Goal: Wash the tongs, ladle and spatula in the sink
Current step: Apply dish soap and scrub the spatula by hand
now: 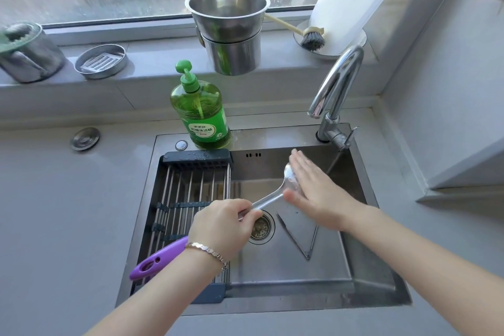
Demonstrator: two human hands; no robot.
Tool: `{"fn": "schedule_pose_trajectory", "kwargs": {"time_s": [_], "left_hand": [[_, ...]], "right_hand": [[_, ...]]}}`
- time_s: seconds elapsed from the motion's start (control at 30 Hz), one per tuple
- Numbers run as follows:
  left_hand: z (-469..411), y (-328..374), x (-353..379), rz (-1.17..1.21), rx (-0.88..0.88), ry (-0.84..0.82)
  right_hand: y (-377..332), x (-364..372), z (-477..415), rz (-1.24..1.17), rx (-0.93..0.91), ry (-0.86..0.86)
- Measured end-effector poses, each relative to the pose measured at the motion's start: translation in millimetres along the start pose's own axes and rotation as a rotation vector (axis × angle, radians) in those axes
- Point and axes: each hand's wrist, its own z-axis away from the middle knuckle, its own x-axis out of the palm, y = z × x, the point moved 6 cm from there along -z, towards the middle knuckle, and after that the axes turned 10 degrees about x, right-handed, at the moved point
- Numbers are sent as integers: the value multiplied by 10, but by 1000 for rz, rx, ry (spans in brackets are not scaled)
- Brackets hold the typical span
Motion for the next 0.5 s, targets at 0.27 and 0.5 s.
{"fn": "schedule_pose_trajectory", "kwargs": {"time_s": [0.27,0.5], "left_hand": [[15,-70,79,70,-75,22],[12,-83,109,117,-107,62]], "right_hand": [[34,109,201,51,-45,33],[146,100,259,72,8,147]]}}
